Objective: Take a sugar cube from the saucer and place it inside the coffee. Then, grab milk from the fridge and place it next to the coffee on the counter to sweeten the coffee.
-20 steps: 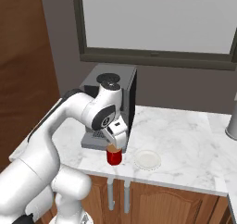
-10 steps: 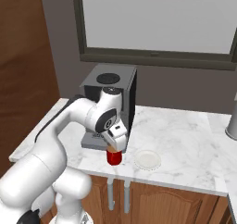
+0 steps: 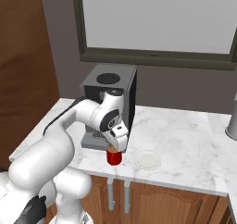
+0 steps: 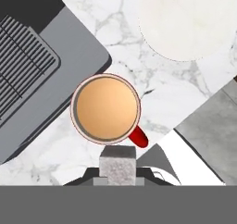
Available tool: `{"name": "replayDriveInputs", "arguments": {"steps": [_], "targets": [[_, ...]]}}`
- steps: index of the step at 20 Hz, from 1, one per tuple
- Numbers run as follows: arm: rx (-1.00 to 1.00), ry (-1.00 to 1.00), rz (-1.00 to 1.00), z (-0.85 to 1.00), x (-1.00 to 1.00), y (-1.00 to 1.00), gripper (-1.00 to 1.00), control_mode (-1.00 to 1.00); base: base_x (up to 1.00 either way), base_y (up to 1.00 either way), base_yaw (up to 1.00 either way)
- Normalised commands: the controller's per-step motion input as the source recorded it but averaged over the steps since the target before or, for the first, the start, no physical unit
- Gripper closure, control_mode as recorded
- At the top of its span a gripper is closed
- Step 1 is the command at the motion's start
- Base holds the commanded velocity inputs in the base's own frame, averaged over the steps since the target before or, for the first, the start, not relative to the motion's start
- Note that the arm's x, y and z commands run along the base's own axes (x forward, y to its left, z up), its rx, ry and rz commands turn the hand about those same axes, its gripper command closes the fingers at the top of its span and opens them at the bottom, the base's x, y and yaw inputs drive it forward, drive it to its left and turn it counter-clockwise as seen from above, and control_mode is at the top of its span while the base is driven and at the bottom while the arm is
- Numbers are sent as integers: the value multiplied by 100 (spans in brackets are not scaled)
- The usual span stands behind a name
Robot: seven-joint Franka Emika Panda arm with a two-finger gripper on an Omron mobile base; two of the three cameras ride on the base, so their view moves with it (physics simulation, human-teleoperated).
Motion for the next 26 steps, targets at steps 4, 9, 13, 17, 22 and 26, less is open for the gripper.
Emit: {"name": "replayDriveInputs", "arguments": {"steps": [4, 9, 13, 17, 22, 26], "targets": [[0, 1, 0, -14, 8, 0, 100, -100, 0, 0, 0], [0, 0, 0, -26, 13, 0, 100, -100, 0, 0, 0], [0, 0, 0, -21, 11, -4, 100, -100, 0, 0, 0], [0, 0, 0, -6, 4, -9, 100, -100, 0, 0, 0], [1, 0, 0, -9, 0, -14, 100, -100, 0, 0, 0], [0, 0, 0, -6, 0, 0, -100, -100, 0, 0, 0]]}}
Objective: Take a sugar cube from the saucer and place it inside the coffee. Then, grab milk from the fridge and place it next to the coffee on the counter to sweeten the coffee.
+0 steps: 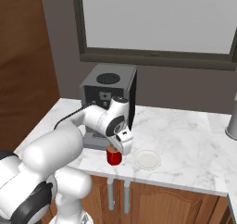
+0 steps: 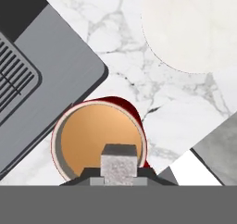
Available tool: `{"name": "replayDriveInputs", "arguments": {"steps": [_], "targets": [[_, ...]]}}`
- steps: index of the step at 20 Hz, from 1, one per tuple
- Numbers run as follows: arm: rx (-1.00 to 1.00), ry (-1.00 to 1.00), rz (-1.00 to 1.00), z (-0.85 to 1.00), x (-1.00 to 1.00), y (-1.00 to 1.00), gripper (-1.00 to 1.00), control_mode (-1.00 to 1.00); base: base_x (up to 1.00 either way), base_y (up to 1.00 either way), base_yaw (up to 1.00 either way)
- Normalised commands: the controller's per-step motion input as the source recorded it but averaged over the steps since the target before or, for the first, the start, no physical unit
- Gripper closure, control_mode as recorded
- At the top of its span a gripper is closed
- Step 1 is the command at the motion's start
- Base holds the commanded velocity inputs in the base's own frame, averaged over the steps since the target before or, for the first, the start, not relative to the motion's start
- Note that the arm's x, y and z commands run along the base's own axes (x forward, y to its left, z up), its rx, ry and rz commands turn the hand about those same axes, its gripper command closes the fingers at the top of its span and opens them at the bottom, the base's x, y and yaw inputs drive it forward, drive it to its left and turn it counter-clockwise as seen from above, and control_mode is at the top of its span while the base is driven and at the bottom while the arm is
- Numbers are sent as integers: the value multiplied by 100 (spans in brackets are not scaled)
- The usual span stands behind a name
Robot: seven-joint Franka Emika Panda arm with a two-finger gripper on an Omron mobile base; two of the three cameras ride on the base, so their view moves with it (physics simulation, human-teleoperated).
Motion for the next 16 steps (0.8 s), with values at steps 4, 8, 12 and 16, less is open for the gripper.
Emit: {"name": "replayDriveInputs", "arguments": {"steps": [4, 8, 12, 16], "targets": [[0, 0, -1, -1, 0, 0, -100, -100, 0, 0, 0], [0, 0, -2, 0, 0, 7, -100, -100, 0, 0, 0], [0, 0, -3, 0, 0, 6, -100, -100, 0, 0, 0], [0, 0, -4, 18, -5, 4, -100, -100, 0, 0, 0]]}}
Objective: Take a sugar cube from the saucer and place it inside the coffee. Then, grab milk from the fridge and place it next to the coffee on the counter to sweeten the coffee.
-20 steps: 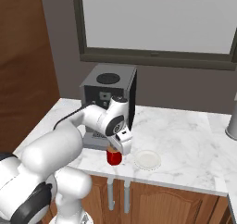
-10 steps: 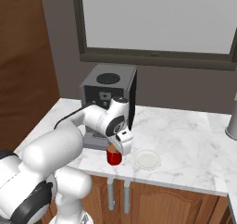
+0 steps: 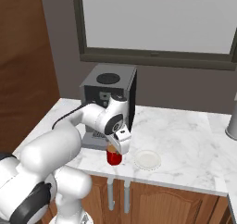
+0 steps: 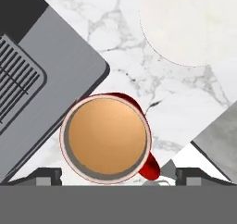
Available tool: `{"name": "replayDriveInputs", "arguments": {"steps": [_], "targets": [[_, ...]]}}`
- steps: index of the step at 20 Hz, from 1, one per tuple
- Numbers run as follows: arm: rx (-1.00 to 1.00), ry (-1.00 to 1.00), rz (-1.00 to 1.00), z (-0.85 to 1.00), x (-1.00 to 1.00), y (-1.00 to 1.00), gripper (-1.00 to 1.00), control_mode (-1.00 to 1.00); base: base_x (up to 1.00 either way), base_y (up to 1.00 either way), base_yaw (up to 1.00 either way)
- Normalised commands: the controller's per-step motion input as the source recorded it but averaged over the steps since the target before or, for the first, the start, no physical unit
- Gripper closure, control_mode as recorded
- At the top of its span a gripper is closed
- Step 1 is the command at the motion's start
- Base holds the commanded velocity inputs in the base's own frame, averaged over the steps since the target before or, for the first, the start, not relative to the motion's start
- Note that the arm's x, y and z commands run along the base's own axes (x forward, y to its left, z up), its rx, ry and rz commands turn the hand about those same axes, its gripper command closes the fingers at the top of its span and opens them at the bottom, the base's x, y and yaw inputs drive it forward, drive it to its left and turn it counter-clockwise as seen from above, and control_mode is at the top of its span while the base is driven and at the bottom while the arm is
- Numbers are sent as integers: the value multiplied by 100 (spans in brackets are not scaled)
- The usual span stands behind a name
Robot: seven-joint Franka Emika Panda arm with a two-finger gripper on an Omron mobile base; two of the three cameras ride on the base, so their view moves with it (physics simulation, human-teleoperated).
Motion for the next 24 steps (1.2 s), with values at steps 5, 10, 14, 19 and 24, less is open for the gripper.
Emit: {"name": "replayDriveInputs", "arguments": {"steps": [5, 10, 14, 19, 24], "targets": [[0, -9, -1, 52, -49, 0, -100, -100, 0, 0, 0], [0, -15, 0, 70, -75, 6, -100, -100, 0, 0, 0], [0, -11, 0, 75, -69, 18, -100, -100, 0, 0, 0], [0, -4, 0, 53, -44, 27, -100, -100, 0, 0, 0], [0, 5, 1, 2, -5, 28, -100, -100, 0, 0, 0]]}}
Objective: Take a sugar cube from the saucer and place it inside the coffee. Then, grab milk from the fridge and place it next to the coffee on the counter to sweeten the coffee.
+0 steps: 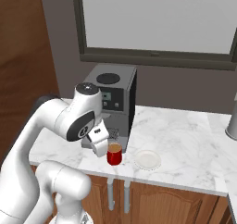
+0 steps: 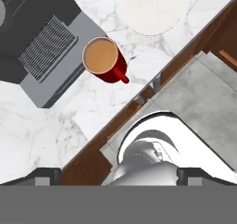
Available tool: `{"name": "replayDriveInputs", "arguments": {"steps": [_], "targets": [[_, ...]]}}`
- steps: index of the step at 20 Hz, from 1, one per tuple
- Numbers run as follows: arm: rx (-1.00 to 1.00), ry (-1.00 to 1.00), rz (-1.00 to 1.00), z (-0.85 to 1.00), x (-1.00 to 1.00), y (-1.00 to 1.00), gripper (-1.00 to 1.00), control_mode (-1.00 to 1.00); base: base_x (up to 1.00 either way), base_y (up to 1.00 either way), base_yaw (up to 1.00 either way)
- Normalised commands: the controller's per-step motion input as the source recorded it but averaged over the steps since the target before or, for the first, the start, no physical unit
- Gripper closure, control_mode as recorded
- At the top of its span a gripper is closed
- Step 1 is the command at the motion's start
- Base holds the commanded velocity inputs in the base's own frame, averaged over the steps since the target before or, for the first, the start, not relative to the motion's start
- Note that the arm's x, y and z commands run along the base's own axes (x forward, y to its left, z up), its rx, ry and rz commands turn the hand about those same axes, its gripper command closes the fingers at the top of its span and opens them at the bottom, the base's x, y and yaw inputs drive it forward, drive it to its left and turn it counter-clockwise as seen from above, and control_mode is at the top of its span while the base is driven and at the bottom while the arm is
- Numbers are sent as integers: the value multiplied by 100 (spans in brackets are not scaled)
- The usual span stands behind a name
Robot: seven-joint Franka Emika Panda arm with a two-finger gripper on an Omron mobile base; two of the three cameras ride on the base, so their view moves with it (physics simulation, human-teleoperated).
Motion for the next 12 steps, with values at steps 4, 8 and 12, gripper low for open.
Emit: {"name": "replayDriveInputs", "arguments": {"steps": [4, 8, 12], "targets": [[-1, 1, 0, -4, 0, 0, -100, -100, 0, 0, 0], [-6, 5, 0, -13, 0, 0, -100, -100, 0, 0, 0], [-1, -2, 2, -7, -46, 0, -100, -100, 0, 0, 0]]}}
